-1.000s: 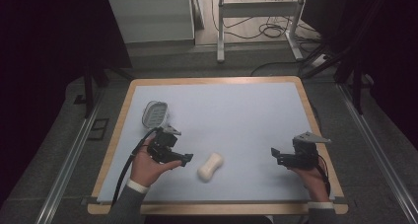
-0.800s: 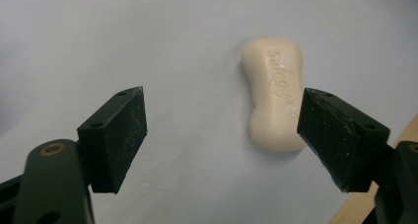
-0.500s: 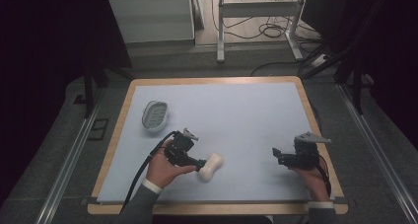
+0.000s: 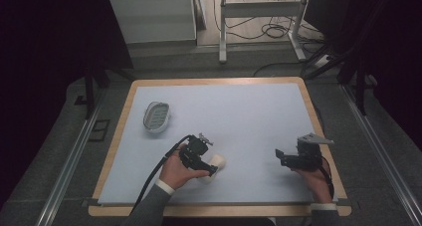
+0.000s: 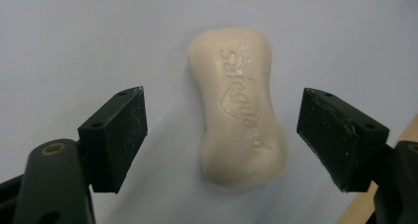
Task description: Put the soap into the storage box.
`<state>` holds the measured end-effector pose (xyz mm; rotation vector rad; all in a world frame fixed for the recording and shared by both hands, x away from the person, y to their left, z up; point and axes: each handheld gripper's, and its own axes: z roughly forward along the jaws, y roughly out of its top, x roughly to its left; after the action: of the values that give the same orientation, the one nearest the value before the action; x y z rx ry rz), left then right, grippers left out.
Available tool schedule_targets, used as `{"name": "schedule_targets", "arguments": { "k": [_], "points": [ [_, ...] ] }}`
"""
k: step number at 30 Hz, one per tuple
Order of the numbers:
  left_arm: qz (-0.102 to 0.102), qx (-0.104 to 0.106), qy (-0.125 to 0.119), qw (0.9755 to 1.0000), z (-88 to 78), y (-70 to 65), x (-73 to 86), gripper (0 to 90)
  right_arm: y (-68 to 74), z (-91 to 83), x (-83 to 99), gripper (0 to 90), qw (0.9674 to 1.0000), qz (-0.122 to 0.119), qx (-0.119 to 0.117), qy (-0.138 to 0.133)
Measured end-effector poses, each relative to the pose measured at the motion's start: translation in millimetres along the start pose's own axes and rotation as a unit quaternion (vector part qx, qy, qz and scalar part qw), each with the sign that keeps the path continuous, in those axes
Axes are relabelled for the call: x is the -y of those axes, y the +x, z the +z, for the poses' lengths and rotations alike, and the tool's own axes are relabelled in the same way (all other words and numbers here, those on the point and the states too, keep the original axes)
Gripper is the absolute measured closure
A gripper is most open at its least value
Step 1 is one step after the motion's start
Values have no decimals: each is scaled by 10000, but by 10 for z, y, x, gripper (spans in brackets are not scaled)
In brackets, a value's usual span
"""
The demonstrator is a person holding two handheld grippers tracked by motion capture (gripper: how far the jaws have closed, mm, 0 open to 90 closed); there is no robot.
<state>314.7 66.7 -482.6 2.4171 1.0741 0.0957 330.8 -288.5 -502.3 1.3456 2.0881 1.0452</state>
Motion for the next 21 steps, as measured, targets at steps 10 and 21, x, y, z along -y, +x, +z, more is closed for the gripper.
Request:
{"name": "schedule_targets", "arguments": {
  "k": [10,21],
  "points": [
    [73,-126,203,9997,178,-70,-60,230,-1,7,2,77,10000,-13,24,22],
    [91,-332,406,9986,353,-151,-41,329,-15,5,7,77,10000,6,52,22]
  ]
}}
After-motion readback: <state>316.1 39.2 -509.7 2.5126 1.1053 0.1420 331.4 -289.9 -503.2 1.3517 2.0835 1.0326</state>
